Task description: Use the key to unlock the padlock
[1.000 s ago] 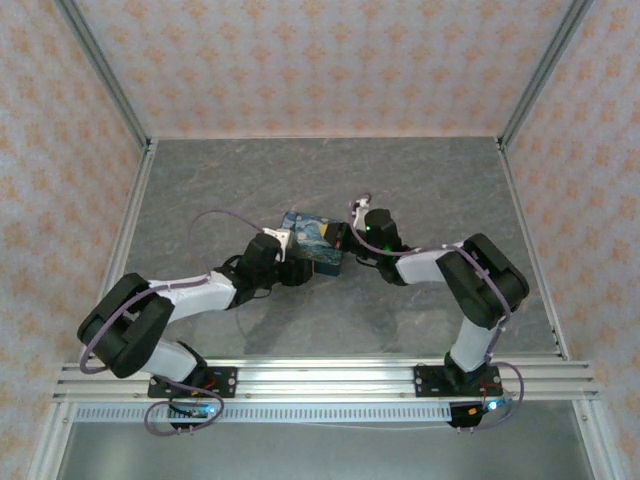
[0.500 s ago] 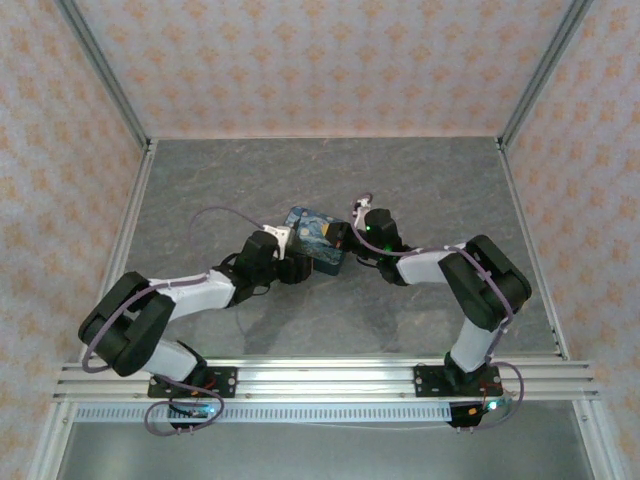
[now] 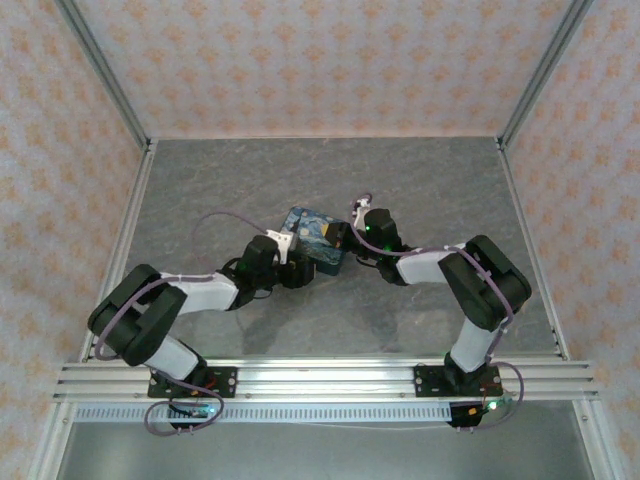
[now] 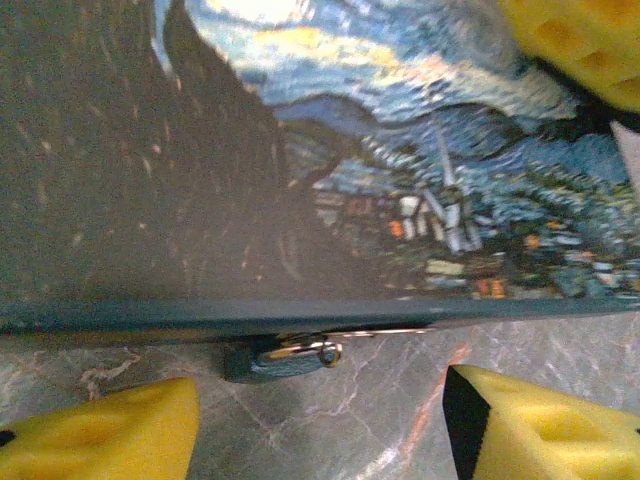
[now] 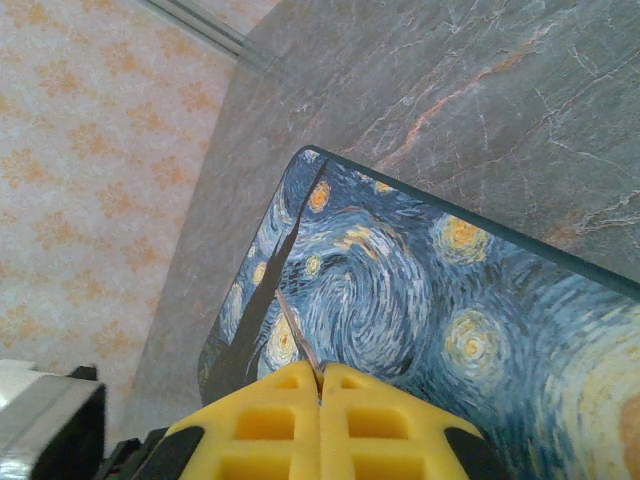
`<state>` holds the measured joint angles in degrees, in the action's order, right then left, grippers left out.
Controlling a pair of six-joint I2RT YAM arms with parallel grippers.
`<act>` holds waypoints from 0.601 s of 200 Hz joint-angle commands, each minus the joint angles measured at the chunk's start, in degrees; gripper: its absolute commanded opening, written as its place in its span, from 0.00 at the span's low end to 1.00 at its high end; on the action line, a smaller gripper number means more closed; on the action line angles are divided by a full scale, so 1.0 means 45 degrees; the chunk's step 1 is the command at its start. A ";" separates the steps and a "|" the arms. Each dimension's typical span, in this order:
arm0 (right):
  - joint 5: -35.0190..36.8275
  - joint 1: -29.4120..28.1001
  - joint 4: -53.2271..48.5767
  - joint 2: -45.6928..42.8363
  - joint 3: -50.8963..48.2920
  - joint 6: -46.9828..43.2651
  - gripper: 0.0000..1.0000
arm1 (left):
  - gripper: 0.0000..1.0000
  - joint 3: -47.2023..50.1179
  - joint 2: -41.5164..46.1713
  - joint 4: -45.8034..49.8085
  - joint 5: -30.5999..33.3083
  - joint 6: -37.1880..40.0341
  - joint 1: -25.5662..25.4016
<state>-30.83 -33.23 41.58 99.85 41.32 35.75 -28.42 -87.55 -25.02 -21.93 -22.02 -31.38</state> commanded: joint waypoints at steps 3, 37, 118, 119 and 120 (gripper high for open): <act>0.0093 -0.0232 -0.1709 0.0467 -0.0100 -0.0263 0.00 | 0.66 -0.0129 -0.0264 -0.0898 -0.0017 0.0051 0.0039; 0.0170 -0.0232 -0.1721 0.0413 -0.0171 -0.0306 0.00 | 0.65 -0.0196 -0.0762 -0.1345 0.0126 0.0166 0.0049; 0.0218 -0.0232 -0.1732 0.0349 -0.0256 -0.0337 0.00 | 0.56 -0.0801 -0.1630 -0.1540 0.0376 0.0282 -0.0252; 0.0224 -0.0232 -0.1727 0.0349 -0.0266 -0.0332 0.00 | 0.56 -0.0807 -0.1625 -0.1545 0.0389 0.0273 -0.0273; 0.0217 -0.0232 -0.1724 0.0349 -0.0271 -0.0329 0.00 | 0.56 -0.0809 -0.1612 -0.1538 0.0395 0.0269 -0.0283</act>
<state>-30.33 -33.34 41.41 99.83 41.36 35.07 -29.63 -93.21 -29.80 -21.34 -21.93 -31.53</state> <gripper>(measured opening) 0.042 0.568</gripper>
